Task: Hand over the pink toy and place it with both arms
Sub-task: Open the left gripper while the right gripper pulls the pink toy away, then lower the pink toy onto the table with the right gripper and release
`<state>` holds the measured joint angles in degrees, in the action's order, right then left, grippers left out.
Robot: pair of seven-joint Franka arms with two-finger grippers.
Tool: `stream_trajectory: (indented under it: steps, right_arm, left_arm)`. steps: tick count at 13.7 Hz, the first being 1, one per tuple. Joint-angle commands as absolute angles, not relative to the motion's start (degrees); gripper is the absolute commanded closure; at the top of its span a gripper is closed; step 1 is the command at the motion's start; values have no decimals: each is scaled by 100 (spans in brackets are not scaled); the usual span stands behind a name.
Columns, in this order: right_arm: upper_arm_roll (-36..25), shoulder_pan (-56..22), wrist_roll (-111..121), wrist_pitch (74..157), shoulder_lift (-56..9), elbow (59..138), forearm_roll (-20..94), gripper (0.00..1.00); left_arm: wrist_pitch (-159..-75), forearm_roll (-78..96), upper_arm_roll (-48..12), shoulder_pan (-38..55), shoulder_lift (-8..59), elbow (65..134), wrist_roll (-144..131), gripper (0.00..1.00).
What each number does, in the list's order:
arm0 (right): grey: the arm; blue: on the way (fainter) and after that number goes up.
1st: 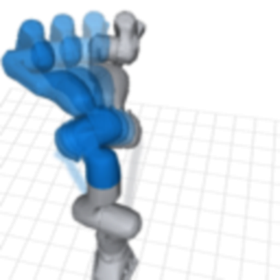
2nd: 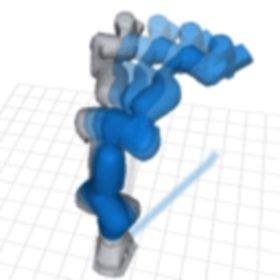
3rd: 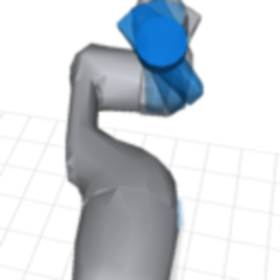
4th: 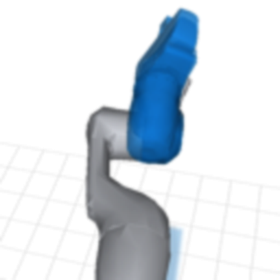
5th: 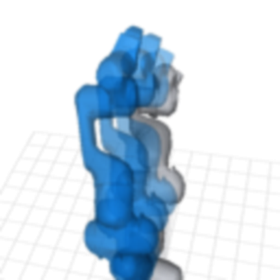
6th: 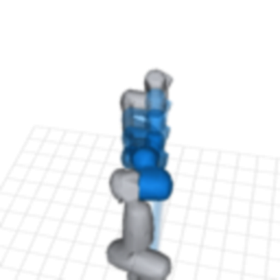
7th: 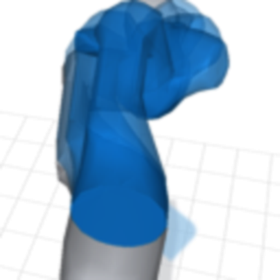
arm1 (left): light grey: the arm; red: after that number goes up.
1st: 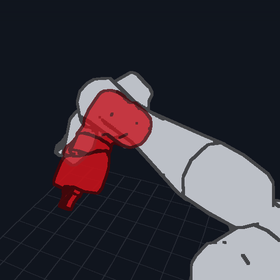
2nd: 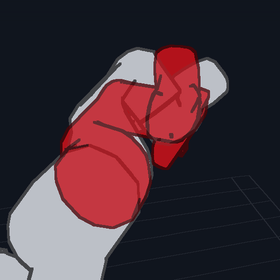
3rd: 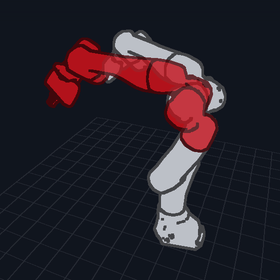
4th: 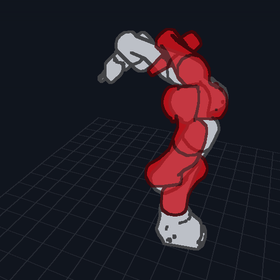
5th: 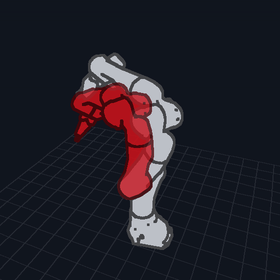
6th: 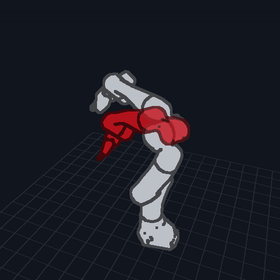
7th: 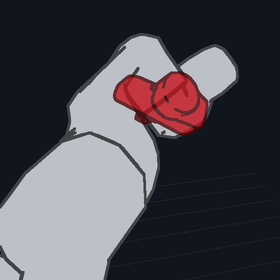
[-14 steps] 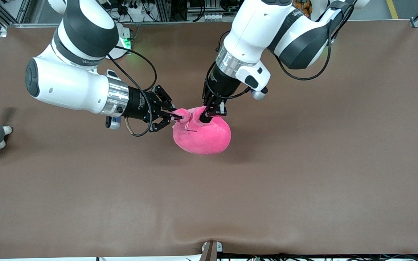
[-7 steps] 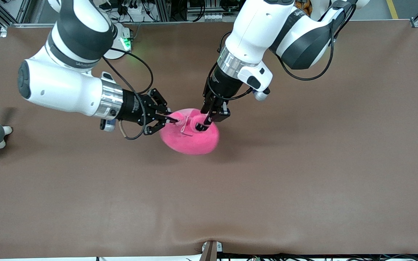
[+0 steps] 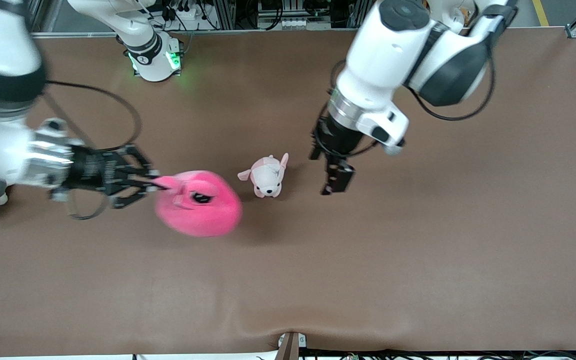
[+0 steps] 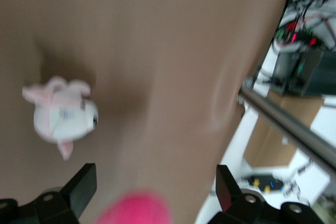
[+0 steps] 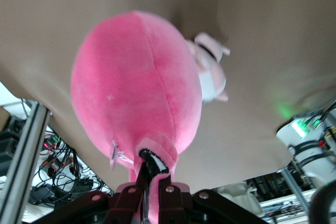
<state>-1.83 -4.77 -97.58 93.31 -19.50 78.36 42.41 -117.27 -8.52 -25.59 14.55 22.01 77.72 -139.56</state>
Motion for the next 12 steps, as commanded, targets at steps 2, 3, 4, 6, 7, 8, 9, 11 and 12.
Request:
stream_trajectory:
  steps: [2,3,4,6,7,8,9,11,12]
  right_arm:
    - [-70,682,-8407,8536,-2301,7778,4228,100]
    - [-79,973,-7976,8351,-2468,7787,4193,100]
    - [-79,1263,-7511,8176,-2670,7813,4158,100]
    - [-79,1694,-6553,7894,-3118,7822,3930,100]
    - [-79,1870,-6235,7858,-3364,7831,3833,100]
    - [-79,2055,-5979,7857,-3627,7831,3797,100]
    - [-79,2213,-5733,7857,-3813,7831,3797,100]
    - [-79,2276,-5180,7927,-3928,8041,3649,100]
    - [-79,2320,-4942,7954,-3964,8085,3595,100]
  left_arm:
    - [-11093,-905,-2584,925,2127,7822,-12932,0]
    - [-10970,-897,-2593,731,2118,7831,-12589,0]
    - [-10899,-888,-2610,582,2118,7866,-12308,0]
    - [-10837,-888,-2619,274,2031,8067,-11807,0]
    - [-10837,-888,-2619,142,1978,8208,-11517,0]
    - [-10837,-888,-2619,10,1908,8252,-11270,0]
    - [-10837,-853,-2628,-139,1890,8296,-11128,0]
    - [-10837,-721,-2628,-385,1724,8515,-10620,0]
    - [-10846,-599,-2637,-491,1549,8717,-10287,0]
